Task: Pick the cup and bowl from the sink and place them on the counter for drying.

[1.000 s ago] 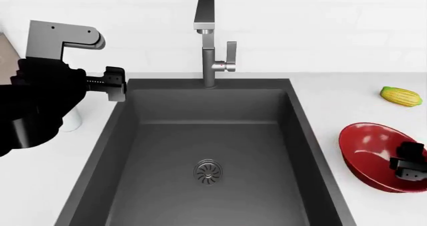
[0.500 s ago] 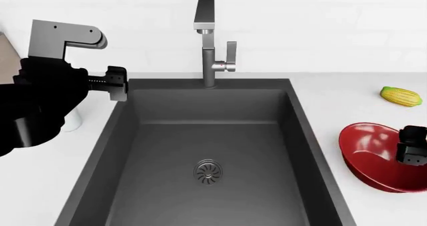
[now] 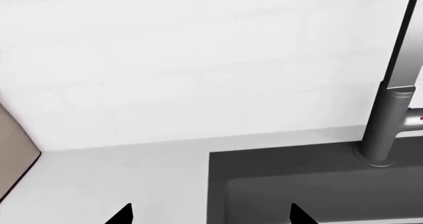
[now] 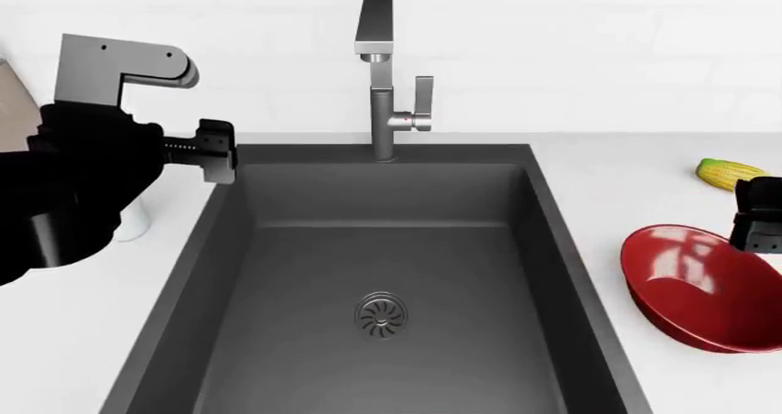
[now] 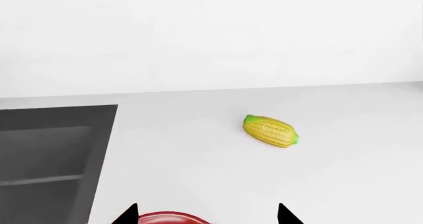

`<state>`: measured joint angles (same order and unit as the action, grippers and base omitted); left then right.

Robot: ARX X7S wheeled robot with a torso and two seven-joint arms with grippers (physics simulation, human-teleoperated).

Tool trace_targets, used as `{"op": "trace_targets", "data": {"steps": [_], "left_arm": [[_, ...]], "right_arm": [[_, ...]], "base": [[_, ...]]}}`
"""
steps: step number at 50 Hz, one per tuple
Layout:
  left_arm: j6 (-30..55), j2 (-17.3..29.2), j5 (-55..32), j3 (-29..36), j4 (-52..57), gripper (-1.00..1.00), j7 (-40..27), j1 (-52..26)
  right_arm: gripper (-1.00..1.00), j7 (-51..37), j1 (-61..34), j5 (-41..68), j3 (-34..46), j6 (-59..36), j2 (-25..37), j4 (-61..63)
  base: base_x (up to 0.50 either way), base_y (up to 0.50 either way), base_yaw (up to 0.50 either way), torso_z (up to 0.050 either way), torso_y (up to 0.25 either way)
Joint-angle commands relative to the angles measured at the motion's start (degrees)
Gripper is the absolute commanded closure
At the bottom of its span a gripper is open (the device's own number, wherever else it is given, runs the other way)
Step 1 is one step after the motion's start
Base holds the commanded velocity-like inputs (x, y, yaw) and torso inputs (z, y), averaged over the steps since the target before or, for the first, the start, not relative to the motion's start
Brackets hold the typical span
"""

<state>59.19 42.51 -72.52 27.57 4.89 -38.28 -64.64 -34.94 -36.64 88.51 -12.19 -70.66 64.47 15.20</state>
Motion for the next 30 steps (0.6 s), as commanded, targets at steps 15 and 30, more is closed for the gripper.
{"op": "trace_targets", "data": {"steps": [15,30], "left_arm": [[0.34,0.05,2.57,2.50,1.79,-1.00,2.88,-3.02],[1.48,-0.07,2.26,2.70,2.92,-1.00,2.90,-5.79]], "right_arm": [[-1.00,0.94,-14.06,-2.89,10.03,0.57,-4.88,1.20],[-1.00,3.71,-15.64,-5.71,11.16,2.79,-6.33,1.48]], "base": [[0.00,0.00,0.00,0.000,0.000],[0.00,0.00,0.00,0.000,0.000]]}}
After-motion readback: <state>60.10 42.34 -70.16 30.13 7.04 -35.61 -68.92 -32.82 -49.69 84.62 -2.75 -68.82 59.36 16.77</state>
